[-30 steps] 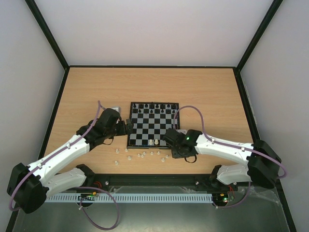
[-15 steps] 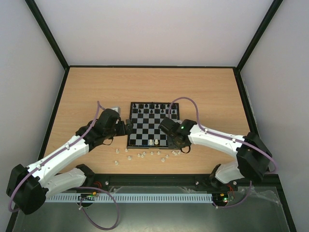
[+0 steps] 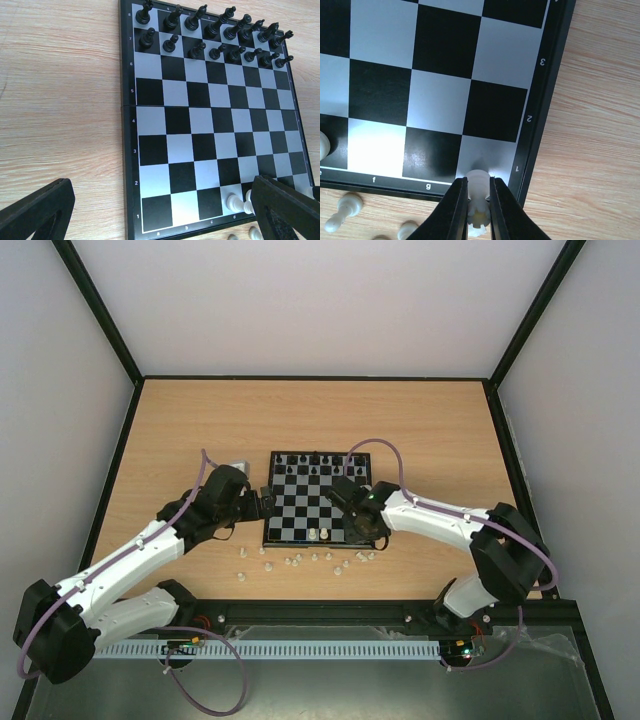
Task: Set up the chess pieces on the board
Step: Place the chess piece on the chessboard, then pick up the chess piece at the center of the board, then place the chess piece on the chessboard, then pick up the chess piece at the center of the board.
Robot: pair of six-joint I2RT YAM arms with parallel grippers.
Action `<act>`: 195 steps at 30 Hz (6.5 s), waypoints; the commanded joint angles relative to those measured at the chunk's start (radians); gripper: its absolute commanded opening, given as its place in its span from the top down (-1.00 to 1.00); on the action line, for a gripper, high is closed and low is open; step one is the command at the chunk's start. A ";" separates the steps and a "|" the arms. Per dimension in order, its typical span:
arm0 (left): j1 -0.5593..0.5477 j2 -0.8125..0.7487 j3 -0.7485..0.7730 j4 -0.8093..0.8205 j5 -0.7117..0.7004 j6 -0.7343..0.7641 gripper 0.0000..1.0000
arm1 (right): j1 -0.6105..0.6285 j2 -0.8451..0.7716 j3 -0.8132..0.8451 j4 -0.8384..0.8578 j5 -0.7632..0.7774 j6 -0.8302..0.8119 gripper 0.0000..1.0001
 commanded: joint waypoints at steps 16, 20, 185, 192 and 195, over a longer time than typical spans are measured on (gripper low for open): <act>-0.004 0.003 -0.014 0.013 -0.006 0.003 -0.99 | -0.042 0.032 -0.018 0.016 -0.003 -0.035 0.60; -0.004 -0.004 -0.013 0.010 -0.008 0.001 -0.99 | -0.042 0.023 -0.014 0.011 -0.004 -0.035 0.53; -0.002 -0.026 -0.025 0.006 -0.021 -0.002 -0.99 | 0.227 0.038 -0.083 0.071 -0.107 0.105 0.44; -0.003 -0.022 -0.025 0.011 -0.018 0.000 -0.99 | 0.227 0.054 -0.087 0.065 -0.099 0.113 0.62; -0.002 -0.020 -0.024 0.013 -0.016 0.002 -0.99 | 0.227 0.043 -0.081 0.057 -0.086 0.115 0.74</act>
